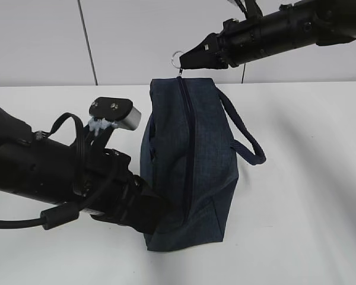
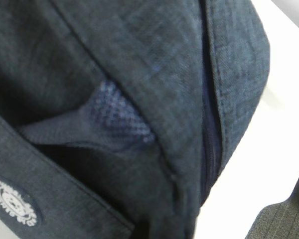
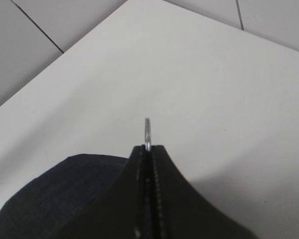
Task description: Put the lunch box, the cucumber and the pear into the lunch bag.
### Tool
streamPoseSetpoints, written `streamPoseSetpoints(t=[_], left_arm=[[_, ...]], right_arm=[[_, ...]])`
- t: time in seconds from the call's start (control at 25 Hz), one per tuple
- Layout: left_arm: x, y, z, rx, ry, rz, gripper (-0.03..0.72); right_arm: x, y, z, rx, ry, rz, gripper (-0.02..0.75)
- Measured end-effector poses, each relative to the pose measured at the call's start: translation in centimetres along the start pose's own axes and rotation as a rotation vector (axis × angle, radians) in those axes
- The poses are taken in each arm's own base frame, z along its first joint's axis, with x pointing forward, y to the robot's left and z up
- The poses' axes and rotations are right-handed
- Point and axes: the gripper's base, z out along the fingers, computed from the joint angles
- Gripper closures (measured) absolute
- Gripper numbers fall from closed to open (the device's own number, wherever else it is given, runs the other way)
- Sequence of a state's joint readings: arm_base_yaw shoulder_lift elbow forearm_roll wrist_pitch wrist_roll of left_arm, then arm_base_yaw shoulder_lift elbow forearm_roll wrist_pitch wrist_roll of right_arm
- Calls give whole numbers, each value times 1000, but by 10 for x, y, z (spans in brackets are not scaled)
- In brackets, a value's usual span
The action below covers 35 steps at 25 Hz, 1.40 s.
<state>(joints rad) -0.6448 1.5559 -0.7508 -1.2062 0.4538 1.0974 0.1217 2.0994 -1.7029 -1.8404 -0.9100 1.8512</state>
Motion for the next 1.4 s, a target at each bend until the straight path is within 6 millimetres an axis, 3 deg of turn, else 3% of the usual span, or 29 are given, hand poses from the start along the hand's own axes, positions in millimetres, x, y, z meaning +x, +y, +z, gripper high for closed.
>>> streamPoseSetpoints(t=[0.52, 0.64, 0.88, 1.0, 1.2, 1.4], left_arm=[[0, 0, 0, -1, -1, 0, 685], [0, 0, 0, -1, -1, 0, 685], [-1, 0, 0, 5, -13, -28, 673], [-2, -1, -2, 6, -22, -28, 600], [-10, 0, -24, -12, -97, -23, 395], [-20, -2, -57, -29, -217, -30, 343]], right_arm=[[14, -51, 13, -95, 18, 129, 738], [18, -57, 16, -112, 25, 152, 738], [8, -52, 11, -151, 19, 129, 738], [5, -51, 10, -156, 16, 128, 738], [5, -51, 10, -155, 15, 130, 738], [5, -51, 10, -155, 15, 130, 738]])
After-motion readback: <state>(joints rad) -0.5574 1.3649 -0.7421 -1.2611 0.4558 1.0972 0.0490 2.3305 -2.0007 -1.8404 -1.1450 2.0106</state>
